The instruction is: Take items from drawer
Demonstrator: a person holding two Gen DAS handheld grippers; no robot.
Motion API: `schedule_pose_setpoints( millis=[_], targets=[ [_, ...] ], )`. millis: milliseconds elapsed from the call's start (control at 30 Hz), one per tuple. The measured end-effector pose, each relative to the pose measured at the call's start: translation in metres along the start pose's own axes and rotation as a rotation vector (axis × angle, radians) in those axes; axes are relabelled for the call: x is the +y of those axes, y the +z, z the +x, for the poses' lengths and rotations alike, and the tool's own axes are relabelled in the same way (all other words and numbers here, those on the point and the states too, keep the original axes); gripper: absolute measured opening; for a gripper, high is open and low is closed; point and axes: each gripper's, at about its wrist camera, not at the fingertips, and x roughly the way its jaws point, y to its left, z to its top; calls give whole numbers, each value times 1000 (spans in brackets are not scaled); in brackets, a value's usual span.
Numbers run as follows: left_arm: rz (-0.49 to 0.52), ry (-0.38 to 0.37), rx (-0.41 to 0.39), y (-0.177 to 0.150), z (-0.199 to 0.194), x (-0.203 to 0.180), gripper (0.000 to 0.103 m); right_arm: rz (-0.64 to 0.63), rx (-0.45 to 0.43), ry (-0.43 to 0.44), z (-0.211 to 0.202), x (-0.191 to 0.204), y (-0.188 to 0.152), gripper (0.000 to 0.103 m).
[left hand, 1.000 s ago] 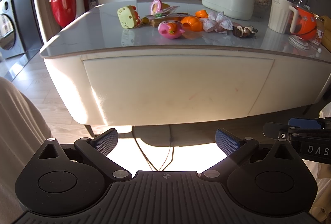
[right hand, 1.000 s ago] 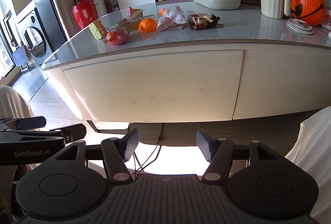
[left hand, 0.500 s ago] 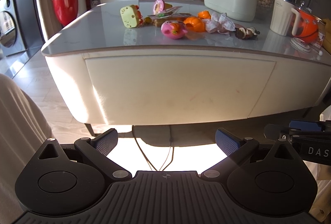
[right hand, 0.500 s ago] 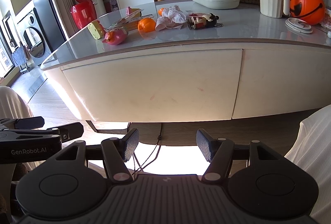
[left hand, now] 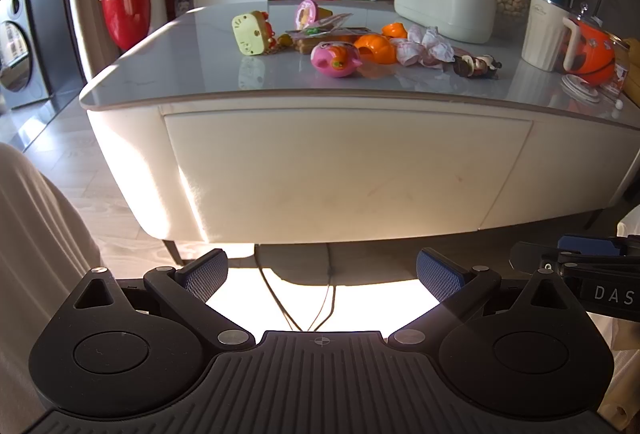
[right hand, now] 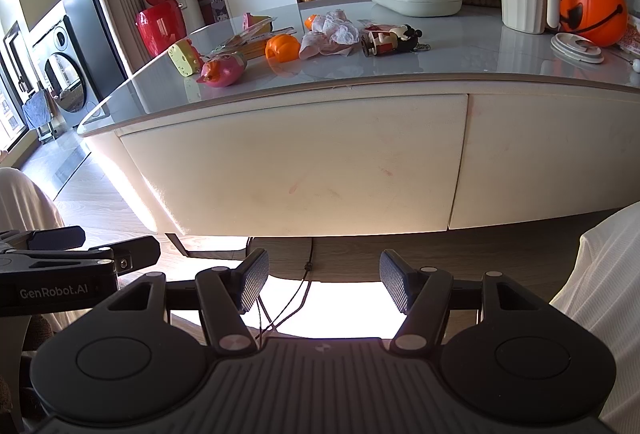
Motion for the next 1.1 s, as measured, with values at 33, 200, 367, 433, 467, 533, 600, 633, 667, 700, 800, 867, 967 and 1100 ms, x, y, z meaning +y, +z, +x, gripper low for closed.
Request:
schedule_pose_setpoints(
  millis=[33,200,367,433,467,533,600,633,667,700,800,867,967,1100],
  targets=[
    [0,0,0,0,0,0,103,0,0,0,0,0,0,62],
    [-1,0,1,0,0,-1,103,0,0,0,0,0,0,62],
    [-1,1,2,0,0,-1,103,1,1,0,0,0,0,62],
    [0,2,5,0,0,-1,103,0,0,0,0,0,0,62],
    [0,2,5,0,0,-1,103,2,-1,2,0,0,0,62],
    [-1,2,6,0,1,-2,103,5,-5,9,-1,-1,0,62],
    [-2,3,6,-1,1,-1,103,8,-9,13,-2,-1,0,62],
    [-2,3,7,-1,1,-2,103,9,-9,14,-2,-2,0,62],
    [-1,3,6,-1,1,-1,103,10,-8,14,-2,-1,0,62],
    [-1,3,6,-1,1,-2,103,10,-7,14,-2,-1,0,62],
    [-1,3,6,0,1,-1,103,12,-6,13,-3,-2,0,62],
    [-1,3,7,0,1,-1,103,12,-5,13,-3,-2,0,62],
    [-2,5,9,-2,2,-1,103,12,-6,13,-3,-2,0,62],
    [-3,3,9,-2,2,-1,103,10,-7,12,-3,-2,0,62]
  ],
)
